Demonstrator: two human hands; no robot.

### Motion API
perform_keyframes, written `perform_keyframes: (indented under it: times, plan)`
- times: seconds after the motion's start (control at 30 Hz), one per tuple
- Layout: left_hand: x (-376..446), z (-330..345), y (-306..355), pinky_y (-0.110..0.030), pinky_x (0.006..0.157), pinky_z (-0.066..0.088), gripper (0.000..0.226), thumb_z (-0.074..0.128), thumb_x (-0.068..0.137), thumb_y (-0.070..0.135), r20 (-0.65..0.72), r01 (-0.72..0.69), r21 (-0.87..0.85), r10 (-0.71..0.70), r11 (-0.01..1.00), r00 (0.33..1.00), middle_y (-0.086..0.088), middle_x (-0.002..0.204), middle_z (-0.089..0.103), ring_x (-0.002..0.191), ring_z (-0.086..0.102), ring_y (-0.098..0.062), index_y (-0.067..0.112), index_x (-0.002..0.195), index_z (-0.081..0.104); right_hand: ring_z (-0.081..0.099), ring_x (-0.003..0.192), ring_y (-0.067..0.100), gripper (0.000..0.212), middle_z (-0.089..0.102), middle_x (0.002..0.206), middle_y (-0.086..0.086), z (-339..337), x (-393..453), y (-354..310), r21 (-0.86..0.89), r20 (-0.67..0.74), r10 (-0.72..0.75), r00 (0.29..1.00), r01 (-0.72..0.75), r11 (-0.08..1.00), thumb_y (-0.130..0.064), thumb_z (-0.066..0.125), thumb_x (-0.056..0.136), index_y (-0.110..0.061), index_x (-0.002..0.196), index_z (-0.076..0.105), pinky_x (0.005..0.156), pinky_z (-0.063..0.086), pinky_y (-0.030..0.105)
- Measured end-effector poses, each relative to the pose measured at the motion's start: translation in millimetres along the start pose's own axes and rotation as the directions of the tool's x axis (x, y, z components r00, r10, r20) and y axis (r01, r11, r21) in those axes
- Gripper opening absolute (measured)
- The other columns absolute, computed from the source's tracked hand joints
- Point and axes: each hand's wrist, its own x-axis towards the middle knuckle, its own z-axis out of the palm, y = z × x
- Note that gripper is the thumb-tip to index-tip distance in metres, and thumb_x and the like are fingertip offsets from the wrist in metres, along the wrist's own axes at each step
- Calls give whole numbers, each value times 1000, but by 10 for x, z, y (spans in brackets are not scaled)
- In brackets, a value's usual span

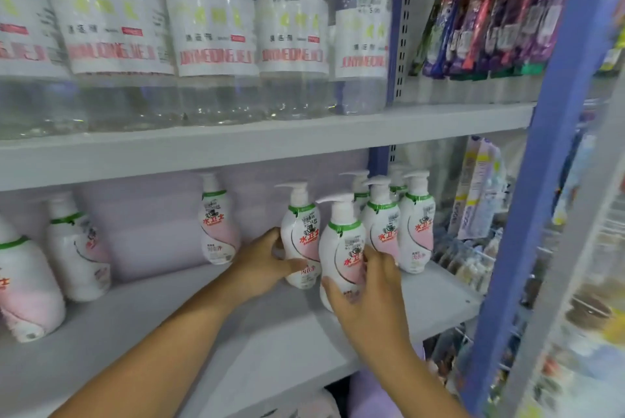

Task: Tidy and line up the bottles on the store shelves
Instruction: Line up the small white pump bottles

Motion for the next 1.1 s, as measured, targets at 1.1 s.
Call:
perform_keyframes:
  times: [1.1]
  plan:
    - [81,407,187,-35,91,60,35,63,99,23,4,24,-455,-25,890,1000,3,118,76,110,72,-17,27,134,63,63,99,23,79,48,116,-6,141,157,40,-170,-77,59,995,-71,983,-61,83,67,-22,128,51,75,54,37]
